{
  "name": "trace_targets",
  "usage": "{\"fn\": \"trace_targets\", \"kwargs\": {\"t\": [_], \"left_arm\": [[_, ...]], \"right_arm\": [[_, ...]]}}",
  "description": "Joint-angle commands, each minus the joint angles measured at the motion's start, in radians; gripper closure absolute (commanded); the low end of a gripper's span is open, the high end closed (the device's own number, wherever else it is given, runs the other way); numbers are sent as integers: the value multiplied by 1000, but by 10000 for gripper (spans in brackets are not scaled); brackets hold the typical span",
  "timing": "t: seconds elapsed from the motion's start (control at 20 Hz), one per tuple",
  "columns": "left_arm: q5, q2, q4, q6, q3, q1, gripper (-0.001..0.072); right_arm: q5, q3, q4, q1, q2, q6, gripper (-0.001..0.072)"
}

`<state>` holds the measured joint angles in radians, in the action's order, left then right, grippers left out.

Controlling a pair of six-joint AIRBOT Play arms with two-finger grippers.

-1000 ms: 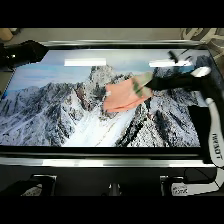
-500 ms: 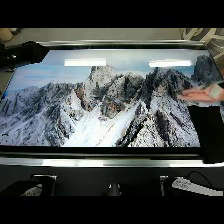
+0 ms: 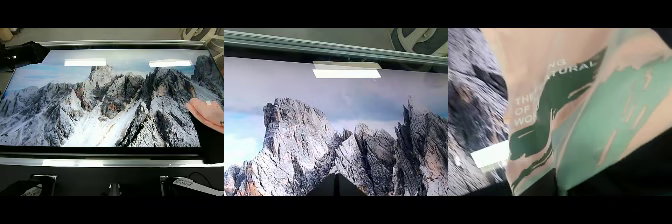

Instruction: Fold the shirts.

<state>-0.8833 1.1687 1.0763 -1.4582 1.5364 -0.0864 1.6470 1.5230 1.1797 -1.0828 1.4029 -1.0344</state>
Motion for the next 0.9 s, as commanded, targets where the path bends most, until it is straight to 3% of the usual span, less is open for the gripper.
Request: {"fn": "trace_targets", "kwargs": {"t": [0.0,0.15,0.2,0.25,0.3,0.45,0.6,0.7,0.85], "left_arm": [[0,1,-2,-1,0,-1,680],[0,1,-2,0,0,-8,679],[0,0,-3,0,0,-8,679],[0,0,-3,0,0,-10,679],[0,0,-3,0,0,-10,679],[12,1,-2,0,6,-19,681],[-21,25,100,-1,51,-57,683],[-163,95,330,-76,142,-101,683],[-417,220,705,-148,222,-155,678]], "right_arm": [[62,-84,302,-16,-26,-43,692],[-22,-254,322,-16,-52,-44,669],[-58,-296,350,-16,-52,-46,418],[-81,-317,360,-16,-52,-21,72],[-106,-315,363,-16,-53,20,-5],[-205,-178,303,-16,-53,45,-3],[-351,37,58,2,-68,114,-1],[-430,117,20,96,-92,139,1],[-382,129,57,339,-108,102,1]]}}
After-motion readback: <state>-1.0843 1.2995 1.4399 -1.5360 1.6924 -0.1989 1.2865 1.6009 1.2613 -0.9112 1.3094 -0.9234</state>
